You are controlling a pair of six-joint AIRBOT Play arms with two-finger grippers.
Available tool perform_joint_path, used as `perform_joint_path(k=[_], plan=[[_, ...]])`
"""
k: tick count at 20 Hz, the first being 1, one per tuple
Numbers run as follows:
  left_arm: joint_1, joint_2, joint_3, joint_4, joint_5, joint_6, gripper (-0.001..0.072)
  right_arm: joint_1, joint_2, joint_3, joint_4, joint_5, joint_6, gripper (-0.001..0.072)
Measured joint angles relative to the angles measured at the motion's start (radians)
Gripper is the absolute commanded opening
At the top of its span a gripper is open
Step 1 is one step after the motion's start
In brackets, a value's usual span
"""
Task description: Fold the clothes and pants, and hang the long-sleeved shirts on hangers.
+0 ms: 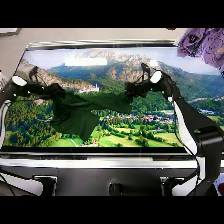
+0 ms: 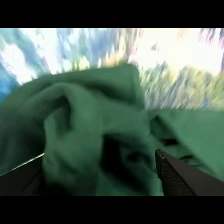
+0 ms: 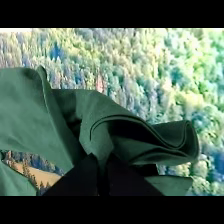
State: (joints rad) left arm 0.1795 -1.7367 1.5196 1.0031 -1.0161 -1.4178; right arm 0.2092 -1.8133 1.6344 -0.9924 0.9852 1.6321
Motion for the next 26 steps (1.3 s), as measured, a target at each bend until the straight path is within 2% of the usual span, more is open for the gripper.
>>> perform_joint_path(k=[3,5,9,13,18,22,26], plan=[[0.077,0.097,0.025,0.019,-0.091,-0.045,0.0713,0.0,0.011,-0.001,0.004,0.008,-0.006,0.0027],[0.142,0.205,-0.033,0.051,-0.137,-0.082,0.0713,0.0,0.023,-0.001,0.006,0.024,-0.014,0.0027],[0.248,0.472,-0.358,0.028,-0.151,-0.113,0.0713,0.0,0.036,-0.001,0.005,0.06,-0.02,0.0027],[0.241,0.651,-0.721,-0.085,-0.119,-0.098,0.0712,0.0,0.04,-0.001,0.004,0.093,-0.023,0.0027],[0.139,0.687,-0.953,-0.177,0.003,-0.09,0.0713,0.0,0.04,-0.001,0.004,0.134,-0.023,0.0027],[0.098,0.636,-0.999,-0.196,0.096,-0.089,0.0712,0.0,0.04,-0.001,0.004,0.156,-0.023,0.0027],[0.085,0.568,-1.008,-0.253,0.132,-0.047,0.0712,0.0,0.04,-0.001,0.004,0.164,-0.024,0.0027]])
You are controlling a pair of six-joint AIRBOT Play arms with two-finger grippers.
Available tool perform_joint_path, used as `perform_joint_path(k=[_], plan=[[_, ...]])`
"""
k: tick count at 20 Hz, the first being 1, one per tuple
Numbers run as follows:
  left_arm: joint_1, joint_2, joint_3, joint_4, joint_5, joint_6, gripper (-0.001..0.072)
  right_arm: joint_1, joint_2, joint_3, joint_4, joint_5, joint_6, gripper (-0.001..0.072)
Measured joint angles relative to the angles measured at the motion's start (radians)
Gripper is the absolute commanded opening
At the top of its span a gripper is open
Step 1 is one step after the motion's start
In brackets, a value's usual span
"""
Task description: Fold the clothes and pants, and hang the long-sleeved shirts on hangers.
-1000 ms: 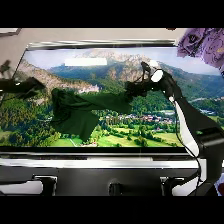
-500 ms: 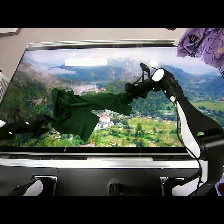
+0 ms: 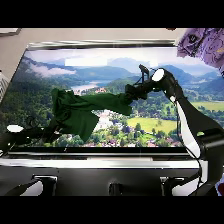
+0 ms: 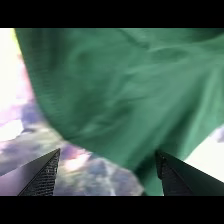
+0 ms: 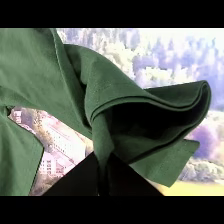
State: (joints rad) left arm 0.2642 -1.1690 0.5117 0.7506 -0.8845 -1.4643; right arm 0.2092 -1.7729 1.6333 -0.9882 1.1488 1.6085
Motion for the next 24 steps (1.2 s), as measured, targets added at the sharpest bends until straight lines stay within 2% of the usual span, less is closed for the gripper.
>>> perform_joint_path(k=[5,6,8,12,14,19,22,24], plan=[[-0.033,-0.054,0.027,-0.048,0.045,0.065,0.0687,0.0,0.0,0.0,0.002,0.003,0.0,0.0027],[-0.048,-0.069,0.039,-0.053,0.056,0.071,0.0548,0.0,0.0,0.0,0.002,0.004,0.0,0.0027],[-0.087,-0.113,0.064,-0.035,0.085,0.079,0.0012,0.0,0.001,0.0,0.005,0.005,0.0,0.0027],[-0.136,-0.153,0.182,-0.031,0.069,0.098,0.0016,0.0,0.02,0.0,0.002,0.009,0.0,0.0026],[-0.128,-0.137,0.3,-0.032,0.016,0.111,0.0016,0.0,0.051,0.013,-0.042,-0.003,0.022,0.0026],[-0.037,-0.072,0.806,-0.026,-0.121,0.122,0.0016,0.0,0.175,0.134,-0.387,-0.009,0.214,0.0026],[0.031,-0.047,1.169,-0.023,-0.229,0.094,0.0016,0.0,0.269,0.228,-0.578,0.058,0.277,0.0026],[0.074,-0.021,1.355,-0.021,-0.294,0.053,0.0017,0.0,0.341,0.272,-0.653,0.143,0.286,0.0027]])
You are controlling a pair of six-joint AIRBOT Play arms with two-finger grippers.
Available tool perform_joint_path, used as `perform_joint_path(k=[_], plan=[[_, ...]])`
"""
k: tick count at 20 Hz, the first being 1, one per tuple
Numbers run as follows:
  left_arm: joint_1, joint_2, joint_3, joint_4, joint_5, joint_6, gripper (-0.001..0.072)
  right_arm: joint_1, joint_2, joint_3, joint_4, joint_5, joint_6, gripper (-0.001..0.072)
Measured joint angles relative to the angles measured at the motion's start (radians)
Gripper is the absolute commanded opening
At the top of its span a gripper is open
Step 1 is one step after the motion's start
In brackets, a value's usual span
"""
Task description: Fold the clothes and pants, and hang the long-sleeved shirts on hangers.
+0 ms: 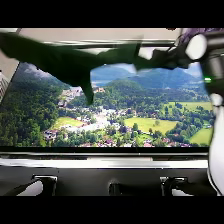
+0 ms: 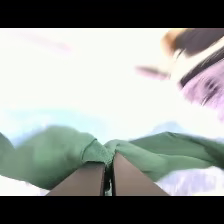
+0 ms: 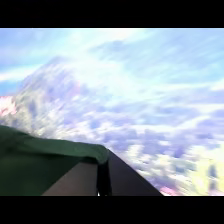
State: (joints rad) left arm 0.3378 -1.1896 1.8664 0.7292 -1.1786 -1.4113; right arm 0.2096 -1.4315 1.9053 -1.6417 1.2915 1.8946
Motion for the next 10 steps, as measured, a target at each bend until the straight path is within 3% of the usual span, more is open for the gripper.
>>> perform_joint_path(k=[5,10], plan=[[0.085,0.161,0.151,0.023,-0.102,-0.075,0.0016,0.0,0.228,0.042,0.013,0.232,-0.019,0.0027],[0.109,0.277,0.166,0.09,-0.127,-0.126,0.0016,0.0,0.423,0.049,0.153,0.23,0.013,0.0026]])
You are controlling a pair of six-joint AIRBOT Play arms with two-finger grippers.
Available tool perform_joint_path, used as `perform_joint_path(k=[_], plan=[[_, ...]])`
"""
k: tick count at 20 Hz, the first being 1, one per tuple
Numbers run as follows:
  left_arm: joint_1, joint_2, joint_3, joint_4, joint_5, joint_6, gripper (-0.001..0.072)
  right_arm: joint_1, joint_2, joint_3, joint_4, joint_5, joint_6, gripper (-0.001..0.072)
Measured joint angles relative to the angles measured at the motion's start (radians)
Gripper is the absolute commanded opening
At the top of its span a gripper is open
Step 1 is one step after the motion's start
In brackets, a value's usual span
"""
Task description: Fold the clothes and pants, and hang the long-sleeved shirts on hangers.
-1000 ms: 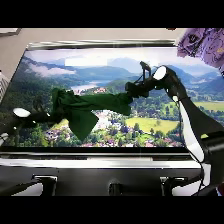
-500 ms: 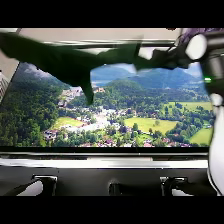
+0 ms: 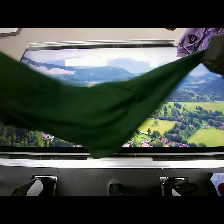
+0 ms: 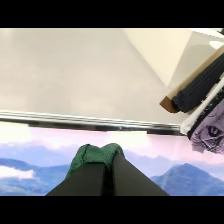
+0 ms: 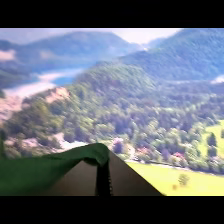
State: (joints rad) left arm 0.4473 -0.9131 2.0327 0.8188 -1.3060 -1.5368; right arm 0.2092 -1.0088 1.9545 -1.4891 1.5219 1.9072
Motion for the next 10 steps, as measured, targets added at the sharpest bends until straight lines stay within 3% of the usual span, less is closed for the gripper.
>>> perform_joint_path(k=[5,10], plan=[[-0.01,-0.044,-0.089,0.029,-0.008,-0.015,0.0016,0.0,-0.034,0.0,0.003,-0.084,0.078,0.0027],[-0.1,-0.245,-0.27,0.1,0.035,0.01,0.0017,0.0,-0.342,0.0,-0.092,-0.133,0.106,0.0027]])
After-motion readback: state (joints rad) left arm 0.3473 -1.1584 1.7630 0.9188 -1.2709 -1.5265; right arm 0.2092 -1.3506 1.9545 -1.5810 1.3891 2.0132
